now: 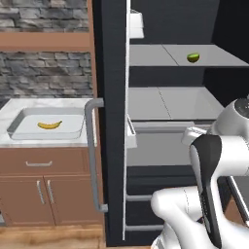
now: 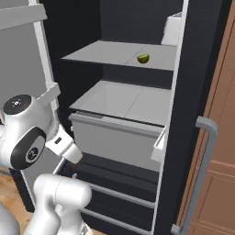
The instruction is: Pick the kiwi and banana from the fridge and place them inside the tupperware on the counter.
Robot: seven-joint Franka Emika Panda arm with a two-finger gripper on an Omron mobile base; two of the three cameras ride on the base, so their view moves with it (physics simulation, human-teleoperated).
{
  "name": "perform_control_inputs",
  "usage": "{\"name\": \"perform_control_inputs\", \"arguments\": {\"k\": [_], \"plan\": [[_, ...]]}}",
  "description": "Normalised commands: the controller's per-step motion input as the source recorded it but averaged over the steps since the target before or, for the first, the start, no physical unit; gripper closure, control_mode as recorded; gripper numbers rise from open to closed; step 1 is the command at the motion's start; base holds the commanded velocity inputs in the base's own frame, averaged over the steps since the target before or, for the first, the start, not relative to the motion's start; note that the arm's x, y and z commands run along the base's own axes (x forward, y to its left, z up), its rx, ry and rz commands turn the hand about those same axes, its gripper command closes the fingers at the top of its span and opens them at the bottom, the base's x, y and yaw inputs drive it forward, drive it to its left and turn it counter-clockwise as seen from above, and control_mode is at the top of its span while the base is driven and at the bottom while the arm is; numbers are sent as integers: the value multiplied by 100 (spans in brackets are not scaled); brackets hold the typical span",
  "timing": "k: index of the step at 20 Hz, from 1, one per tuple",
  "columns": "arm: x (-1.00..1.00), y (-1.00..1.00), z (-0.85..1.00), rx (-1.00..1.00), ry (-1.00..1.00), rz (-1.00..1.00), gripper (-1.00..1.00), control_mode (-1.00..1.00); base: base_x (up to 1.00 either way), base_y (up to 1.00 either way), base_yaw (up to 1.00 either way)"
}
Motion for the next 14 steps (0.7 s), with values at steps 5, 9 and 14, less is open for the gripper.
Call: {"name": "perform_control_inputs", "arguments": {"k": [5, 9, 14], "plan": [[0, 0, 0, 0, 0, 0, -100, 100, 52, -31, -24], [0, 0, 0, 0, 0, 0, -100, 100, 57, -26, -30], [0, 0, 0, 0, 0, 0, -100, 100, 60, -20, -20]]}}
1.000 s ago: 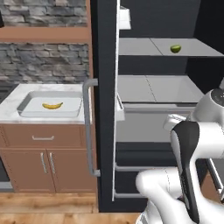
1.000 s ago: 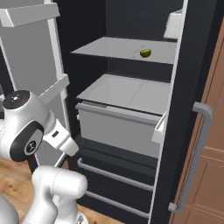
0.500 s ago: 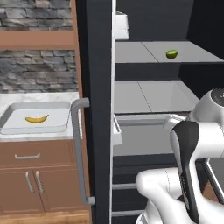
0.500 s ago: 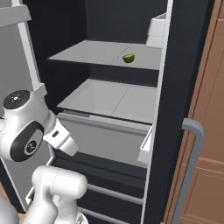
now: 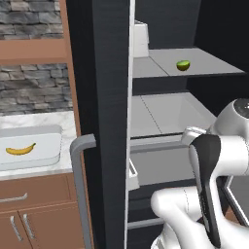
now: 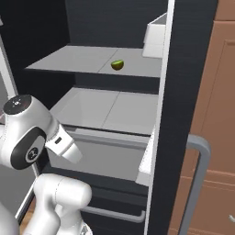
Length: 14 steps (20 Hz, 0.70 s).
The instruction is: Pick the kiwi and banana from the fridge and place them inside the tupperware on the counter.
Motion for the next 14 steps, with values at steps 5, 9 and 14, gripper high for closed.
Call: {"name": "perform_control_inputs", "arguments": {"k": [5, 9, 14], "plan": [[0, 0, 0, 0, 0, 0, -100, 100, 58, -23, -7], [21, -10, 14, 3, -3, 0, -100, -100, 24, -12, 0], [61, -13, 66, 0, -7, 0, -100, -100, 0, 0, 0]]}}
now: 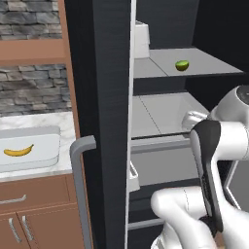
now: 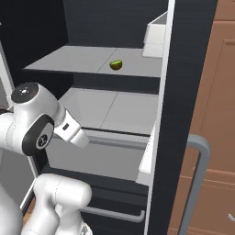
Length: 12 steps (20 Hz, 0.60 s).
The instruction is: Pick the kiwi and banana from the fridge and place them inside the tupperware on the counter.
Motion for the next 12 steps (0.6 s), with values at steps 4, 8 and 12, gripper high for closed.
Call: {"name": "perform_control_inputs", "arguments": {"k": [4, 8, 12], "plan": [[73, -11, 79, 0, 0, 0, -100, -100, 0, 0, 0], [67, -11, 78, 0, 0, 0, -100, -100, 0, 0, 0], [59, -29, 58, 0, 0, 0, -100, -100, 0, 0, 0]]}}
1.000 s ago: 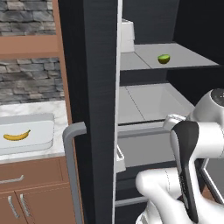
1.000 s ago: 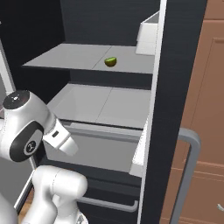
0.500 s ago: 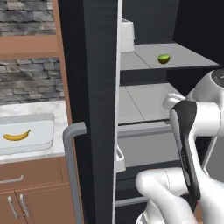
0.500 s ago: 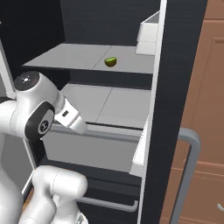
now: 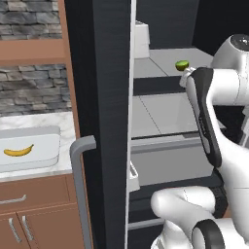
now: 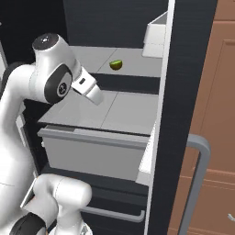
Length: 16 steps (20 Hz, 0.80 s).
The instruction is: Pick the kiwi and banana from the fridge and place them inside the tupperware on the counter.
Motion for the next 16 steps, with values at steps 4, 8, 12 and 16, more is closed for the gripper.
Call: {"name": "perform_control_inputs", "arguments": {"k": [4, 8, 12, 16], "plan": [[54, -29, 44, 0, 0, 0, -100, -100, 0, 0, 0], [55, -20, 34, 0, 0, 0, -100, -100, 0, 0, 0], [58, -15, 16, -1, 0, 0, -100, -100, 0, 0, 0], [47, -9, 1, 0, -1, 0, -100, -100, 0, 0, 0]]}}
